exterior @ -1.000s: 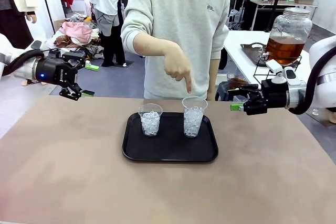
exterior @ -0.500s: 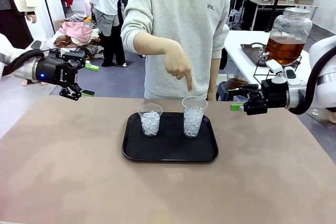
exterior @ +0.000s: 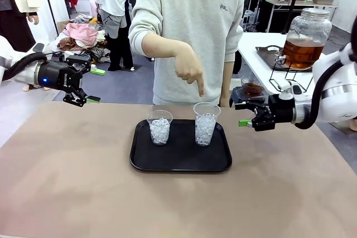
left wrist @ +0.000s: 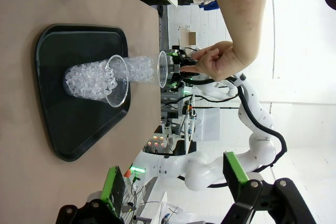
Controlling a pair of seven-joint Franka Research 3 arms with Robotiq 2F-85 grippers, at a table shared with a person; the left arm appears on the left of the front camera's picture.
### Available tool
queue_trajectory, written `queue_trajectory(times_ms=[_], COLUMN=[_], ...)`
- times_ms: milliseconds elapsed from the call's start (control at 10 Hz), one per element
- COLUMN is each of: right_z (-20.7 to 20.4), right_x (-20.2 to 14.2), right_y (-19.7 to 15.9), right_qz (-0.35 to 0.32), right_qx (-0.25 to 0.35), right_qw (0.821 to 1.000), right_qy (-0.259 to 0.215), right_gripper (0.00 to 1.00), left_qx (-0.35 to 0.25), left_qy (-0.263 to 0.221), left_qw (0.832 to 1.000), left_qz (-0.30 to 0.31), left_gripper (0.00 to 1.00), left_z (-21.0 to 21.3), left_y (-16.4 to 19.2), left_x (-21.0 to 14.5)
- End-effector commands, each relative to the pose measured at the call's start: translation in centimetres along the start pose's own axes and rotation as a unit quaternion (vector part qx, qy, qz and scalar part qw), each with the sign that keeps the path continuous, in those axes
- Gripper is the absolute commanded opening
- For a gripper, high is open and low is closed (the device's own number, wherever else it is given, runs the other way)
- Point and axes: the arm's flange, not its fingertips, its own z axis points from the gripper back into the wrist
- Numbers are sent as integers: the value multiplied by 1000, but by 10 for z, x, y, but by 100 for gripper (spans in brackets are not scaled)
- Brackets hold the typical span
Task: Pour the drink into the iced cup.
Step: Pick up the iced cup indicated by the human and present it to them.
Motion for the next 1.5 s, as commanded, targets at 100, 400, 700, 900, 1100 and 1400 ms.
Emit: queue_trajectory(times_ms=[100,400,700,900,1100,1400], right_z=[-12,-21,-16,-15,-30,-51], right_x=[-25,-40,-41,-43,-45,-54], right_y=[-22,-28,-24,-23,-24,-24], right_qz=[26,24,8,6,4,5], right_qx=[22,17,21,21,23,13], right_qw=[999,999,1000,1000,999,999], right_qy=[-22,-25,-16,-15,-28,-39], right_gripper=[100,100,100,100,100,100], left_qx=[-1,-1,-1,-1,-1,-1], left_qy=[0,0,0,0,0,0], left_qw=[1000,1000,1000,1000,1000,1000], left_qz=[0,0,0,0,0,0], left_gripper=[100,100,100,100,100,100], left_z=[1,1,1,1,1,1], left_y=[0,0,0,0,0,0], left_x=[-1,-1,-1,-1,-1,-1])
